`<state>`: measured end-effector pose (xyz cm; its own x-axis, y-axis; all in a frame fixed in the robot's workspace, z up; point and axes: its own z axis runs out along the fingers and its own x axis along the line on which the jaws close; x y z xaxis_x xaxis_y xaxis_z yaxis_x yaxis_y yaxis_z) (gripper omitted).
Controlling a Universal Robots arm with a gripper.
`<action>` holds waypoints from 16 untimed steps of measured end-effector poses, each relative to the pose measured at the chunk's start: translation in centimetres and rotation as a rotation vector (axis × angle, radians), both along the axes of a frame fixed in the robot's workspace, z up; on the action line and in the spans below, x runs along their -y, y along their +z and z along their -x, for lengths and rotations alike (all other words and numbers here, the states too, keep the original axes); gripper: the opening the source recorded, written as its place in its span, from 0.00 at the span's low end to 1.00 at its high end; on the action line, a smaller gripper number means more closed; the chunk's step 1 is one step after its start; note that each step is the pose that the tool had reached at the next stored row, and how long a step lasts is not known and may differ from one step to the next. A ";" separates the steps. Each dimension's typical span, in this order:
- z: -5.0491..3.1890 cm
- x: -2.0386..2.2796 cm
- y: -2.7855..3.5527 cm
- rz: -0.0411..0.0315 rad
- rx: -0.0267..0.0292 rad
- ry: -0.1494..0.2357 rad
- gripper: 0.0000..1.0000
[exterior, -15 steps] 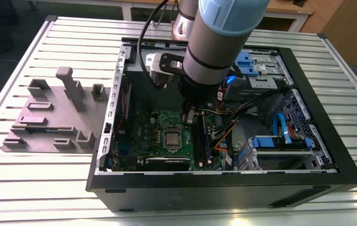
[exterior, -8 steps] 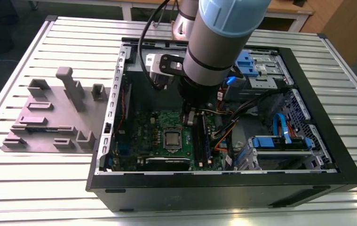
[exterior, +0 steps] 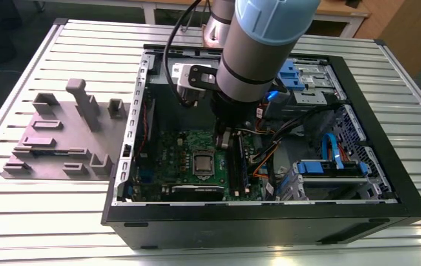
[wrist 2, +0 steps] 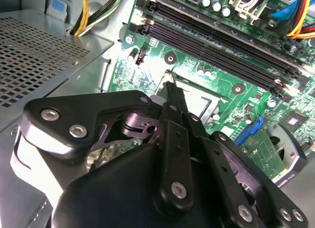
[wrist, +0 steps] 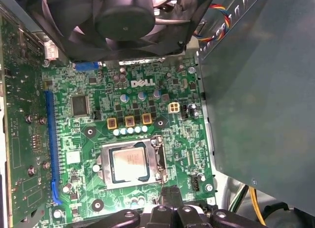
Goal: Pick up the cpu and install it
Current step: 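Install the first cpu locking lever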
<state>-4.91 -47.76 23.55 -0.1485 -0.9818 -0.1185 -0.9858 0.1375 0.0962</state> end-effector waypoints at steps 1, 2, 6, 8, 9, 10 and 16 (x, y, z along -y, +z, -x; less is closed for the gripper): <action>0.00 0.02 -0.02 0.0002 0.0000 0.000 0.11; 0.00 0.05 -0.05 0.0004 0.0000 0.000 0.11; -0.01 0.31 -0.09 0.0013 0.0000 0.000 0.11; -0.01 0.51 -0.10 0.0019 0.0000 0.000 0.11; -0.01 0.60 -0.11 0.0021 0.0000 0.000 0.11; -0.01 0.69 -0.11 0.0028 0.0000 0.000 0.11; -0.01 1.15 -0.23 0.0057 0.0000 0.000 0.11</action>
